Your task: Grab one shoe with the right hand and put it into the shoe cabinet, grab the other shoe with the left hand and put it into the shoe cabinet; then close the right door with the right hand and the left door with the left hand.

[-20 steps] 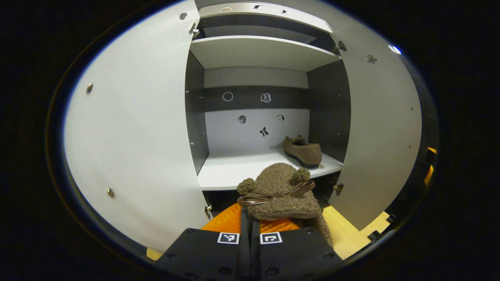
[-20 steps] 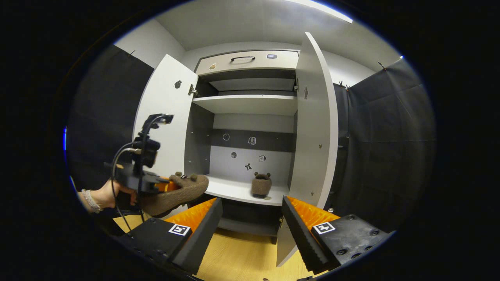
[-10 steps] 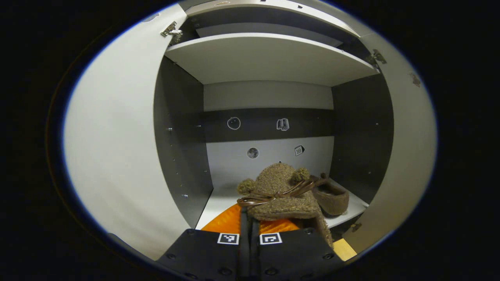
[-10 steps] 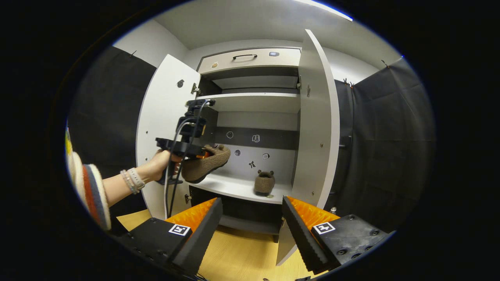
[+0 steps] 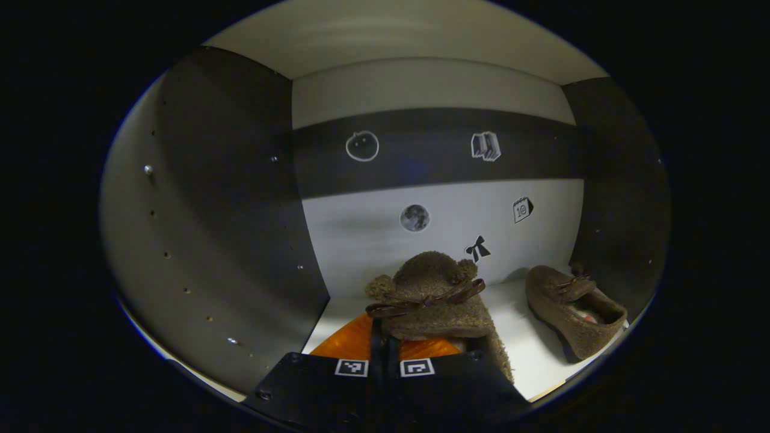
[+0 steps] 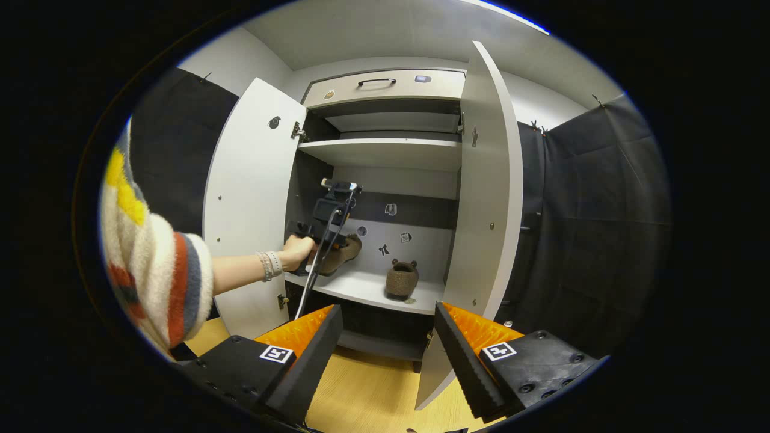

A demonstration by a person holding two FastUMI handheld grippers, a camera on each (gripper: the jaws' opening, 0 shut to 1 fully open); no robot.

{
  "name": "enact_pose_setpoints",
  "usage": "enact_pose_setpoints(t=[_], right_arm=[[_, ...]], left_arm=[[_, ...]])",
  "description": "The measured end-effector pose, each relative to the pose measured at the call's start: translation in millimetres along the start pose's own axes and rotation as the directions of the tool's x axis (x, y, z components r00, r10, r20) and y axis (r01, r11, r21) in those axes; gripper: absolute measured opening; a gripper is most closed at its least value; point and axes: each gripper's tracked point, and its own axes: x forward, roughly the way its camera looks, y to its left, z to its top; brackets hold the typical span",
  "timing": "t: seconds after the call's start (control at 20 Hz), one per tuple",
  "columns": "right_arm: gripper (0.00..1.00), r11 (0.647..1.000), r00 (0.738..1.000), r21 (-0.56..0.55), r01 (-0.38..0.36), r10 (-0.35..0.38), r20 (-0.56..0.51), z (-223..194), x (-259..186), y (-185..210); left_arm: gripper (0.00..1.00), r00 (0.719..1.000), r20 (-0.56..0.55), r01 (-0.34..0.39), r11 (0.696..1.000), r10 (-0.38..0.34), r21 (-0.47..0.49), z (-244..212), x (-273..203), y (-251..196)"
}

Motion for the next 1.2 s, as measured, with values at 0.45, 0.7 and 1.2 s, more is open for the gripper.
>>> enact_pose_setpoints(t=[0.45,0.7,1.2], right_arm=[[0.98,1.000,0.999,0.012,0.013,-0.013,-0.043,-13.2,26.8,-12.4],[0.98,0.999,1.000,0.034,-0.002,0.003,-0.029,-7.2,39.0,-12.6],[0.98,0.996,0.999,0.067,-0.051,0.051,-0.001,-0.5,46.0,0.8]], left_arm=[[0.19,0.997,-0.074,0.032,0.999,-0.029,0.038,-28.1,44.9,-15.6],[0.32,0.996,-0.070,0.065,0.997,-0.061,0.051,-25.6,43.5,-14.7],[0.93,0.996,-0.050,0.080,0.995,-0.077,0.054,-18.8,7.5,11.5]])
